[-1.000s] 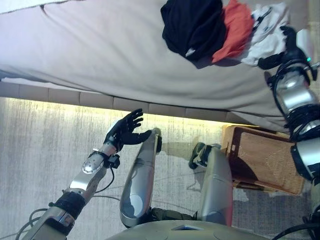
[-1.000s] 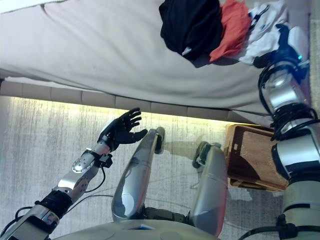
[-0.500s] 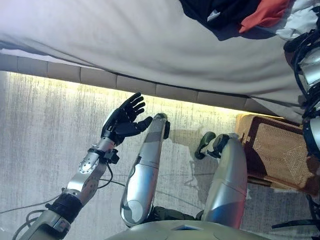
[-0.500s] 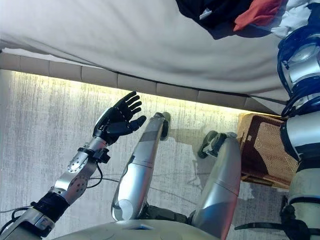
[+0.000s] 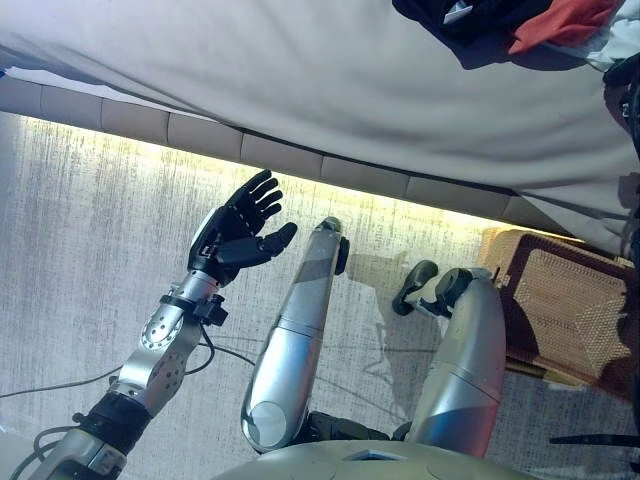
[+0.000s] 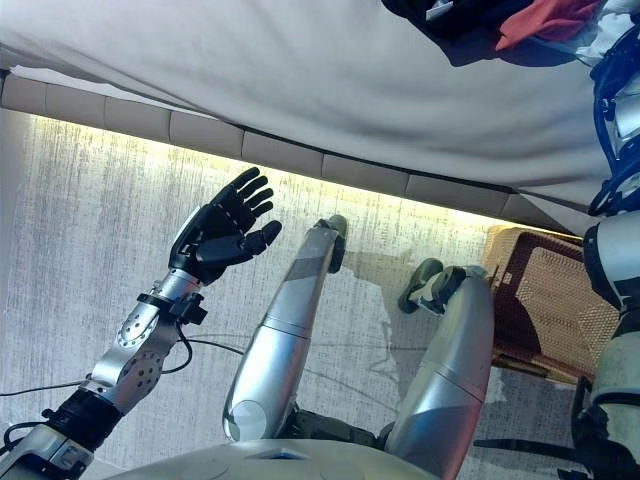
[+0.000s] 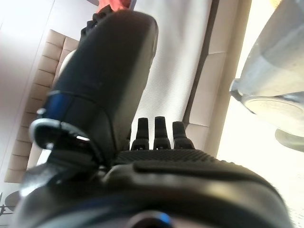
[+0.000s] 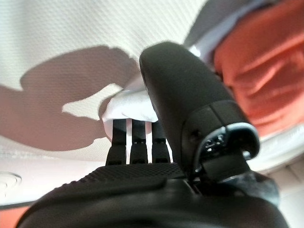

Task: Pick up the clothes from the bed and place them into the basket

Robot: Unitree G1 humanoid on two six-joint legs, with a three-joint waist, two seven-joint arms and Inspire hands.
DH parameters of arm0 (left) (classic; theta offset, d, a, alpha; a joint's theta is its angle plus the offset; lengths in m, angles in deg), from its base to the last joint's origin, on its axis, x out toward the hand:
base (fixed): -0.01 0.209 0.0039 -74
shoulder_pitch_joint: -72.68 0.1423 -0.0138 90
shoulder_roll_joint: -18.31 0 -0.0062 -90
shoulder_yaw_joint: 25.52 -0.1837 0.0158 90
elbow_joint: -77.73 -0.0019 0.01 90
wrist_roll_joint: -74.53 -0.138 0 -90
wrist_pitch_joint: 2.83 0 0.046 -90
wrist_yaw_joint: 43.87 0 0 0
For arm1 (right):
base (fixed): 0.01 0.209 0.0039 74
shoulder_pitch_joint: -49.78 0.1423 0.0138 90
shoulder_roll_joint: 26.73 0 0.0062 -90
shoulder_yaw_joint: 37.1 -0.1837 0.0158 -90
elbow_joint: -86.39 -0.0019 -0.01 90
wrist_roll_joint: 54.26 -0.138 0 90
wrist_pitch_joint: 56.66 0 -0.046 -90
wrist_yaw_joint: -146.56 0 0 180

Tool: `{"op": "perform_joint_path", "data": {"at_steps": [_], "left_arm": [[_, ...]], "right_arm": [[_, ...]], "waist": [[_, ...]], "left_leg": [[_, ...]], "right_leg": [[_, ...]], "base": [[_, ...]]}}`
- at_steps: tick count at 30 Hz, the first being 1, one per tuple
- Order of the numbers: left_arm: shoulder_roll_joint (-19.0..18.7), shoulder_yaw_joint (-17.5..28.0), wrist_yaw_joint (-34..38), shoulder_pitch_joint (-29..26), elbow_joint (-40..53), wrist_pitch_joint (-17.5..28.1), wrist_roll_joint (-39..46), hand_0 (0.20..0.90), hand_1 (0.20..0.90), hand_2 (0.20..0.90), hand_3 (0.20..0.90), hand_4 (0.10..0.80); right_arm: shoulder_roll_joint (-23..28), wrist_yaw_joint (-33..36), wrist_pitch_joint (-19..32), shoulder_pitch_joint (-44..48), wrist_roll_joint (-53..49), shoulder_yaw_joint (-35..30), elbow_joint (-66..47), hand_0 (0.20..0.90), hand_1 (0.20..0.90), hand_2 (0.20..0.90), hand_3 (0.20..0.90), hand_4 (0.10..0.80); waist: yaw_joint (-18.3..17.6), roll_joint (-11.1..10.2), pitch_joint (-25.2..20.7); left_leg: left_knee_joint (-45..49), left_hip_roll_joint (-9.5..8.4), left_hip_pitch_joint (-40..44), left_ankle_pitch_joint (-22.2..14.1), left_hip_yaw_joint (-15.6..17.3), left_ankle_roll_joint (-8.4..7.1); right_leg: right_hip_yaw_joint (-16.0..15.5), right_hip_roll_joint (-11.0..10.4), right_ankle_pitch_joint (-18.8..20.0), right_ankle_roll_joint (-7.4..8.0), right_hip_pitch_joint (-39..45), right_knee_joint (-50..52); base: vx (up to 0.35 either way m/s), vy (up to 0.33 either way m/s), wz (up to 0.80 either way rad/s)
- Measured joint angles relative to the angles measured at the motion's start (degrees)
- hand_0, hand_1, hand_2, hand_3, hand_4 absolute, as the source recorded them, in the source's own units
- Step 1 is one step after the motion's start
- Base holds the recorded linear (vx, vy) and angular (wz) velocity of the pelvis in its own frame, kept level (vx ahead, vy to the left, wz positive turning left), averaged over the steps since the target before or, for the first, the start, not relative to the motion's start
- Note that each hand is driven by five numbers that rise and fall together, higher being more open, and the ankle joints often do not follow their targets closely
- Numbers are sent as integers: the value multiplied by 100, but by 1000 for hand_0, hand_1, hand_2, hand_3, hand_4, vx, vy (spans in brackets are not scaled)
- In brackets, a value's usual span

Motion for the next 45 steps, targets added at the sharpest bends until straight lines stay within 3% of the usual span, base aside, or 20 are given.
{"op": "perform_joint_path", "data": {"at_steps": [8,14,17,22,24,26,32,35,37,39,41,45], "left_arm": [[-12,140,-3,99,50,-4,0,900,900,900,900,800],[-11,148,-3,252,57,-8,-2,900,900,900,900,800],[-3,146,-16,294,56,-16,-3,900,900,900,900,800],[38,160,-113,251,69,-155,0,900,900,900,900,800],[45,163,-110,193,69,-267,-2,900,900,900,900,800],[75,165,-89,115,68,-375,-6,900,900,900,900,800],[179,156,-51,-31,-47,-797,-4,900,900,900,900,800],[276,150,10,87,-57,-795,-23,900,900,900,900,800],[285,137,89,16,-149,-907,-32,900,900,900,900,800],[446,129,188,18,-350,-1017,-57,900,900,900,900,800],[558,128,260,1,-557,-1072,-62,900,900,900,900,800],[726,69,415,23,-917,-1334,-70,900,900,900,900,800]], "right_arm": [[45,-75,136,-26,-115,-190,1,300,300,300,200,100],[44,-123,169,-224,-110,-291,-2,300,300,300,200,100],[61,-158,179,-343,-108,-426,-12,300,300,300,200,100],[189,-182,281,-660,-137,-856,-42,300,300,300,200,100],[326,-183,346,-852,-222,-1035,-139,300,300,300,200,100],[472,-183,411,-942,-297,-1178,-265,300,300,300,200,100],[640,-238,517,-1127,-654,-1500,-543,300,300,300,200,100],[737,-268,563,-1401,-774,-1546,-634,300,300,300,200,100],[833,-347,622,-1408,-911,-1691,-785,300,300,300,200,100],[1046,-344,770,-1631,-983,-1753,-1096,300,300,300,200,100],[1107,-354,835,-1723,-986,-1766,-1285,300,300,300,200,100],[1132,-299,857,-2158,-990,-1801,-1724,300,300,300,200,100]], "waist": [[-2,0,0],[-10,-3,1],[-72,-17,-7],[-109,-50,-20],[-152,-78,-31],[-197,-108,-46],[-365,-386,-131],[-470,-669,-792],[-575,-693,-860],[-700,-715,-1352],[-855,-721,-1446],[-1146,-739,-1932]], "left_leg": [[19,13,377,-19,18,28],[-451,104,1094,-13,125,40],[-909,115,1620,57,177,151],[-1538,197,2456,91,277,204],[-1827,215,2901,137,369,219],[-2096,227,3218,140,405,220],[-3229,396,4654,291,603,149],[-4066,406,5036,527,763,155],[-4835,431,5641,819,827,145],[-5415,401,5887,982,894,133],[-5914,403,6361,1150,1010,154],[-6557,398,6773,1286,1156,154]], "right_leg": [[-4,5,-63,35,422,-88],[-8,79,-59,39,1127,-620],[-29,156,-44,56,1637,-1114],[-71,201,-14,76,2427,-1791],[-99,199,356,198,2866,-2138],[-131,225,399,246,3171,-2433],[-174,429,808,294,4480,-3622],[-179,526,1030,403,4764,-4404],[-203,634,1332,442,5338,-5158],[-195,719,1510,513,5563,-5735],[-150,785,1755,540,6001,-6283],[-63,897,2121,560,6453,-7189]], "base": [[42,-6,-2],[23,16,-5],[52,26,-9],[88,14,-10],[22,-3,-9],[36,-12,-11],[47,8,-23],[105,25,-17],[45,36,-21],[-4,62,-17],[-51,84,-21],[-65,64,-20]]}}
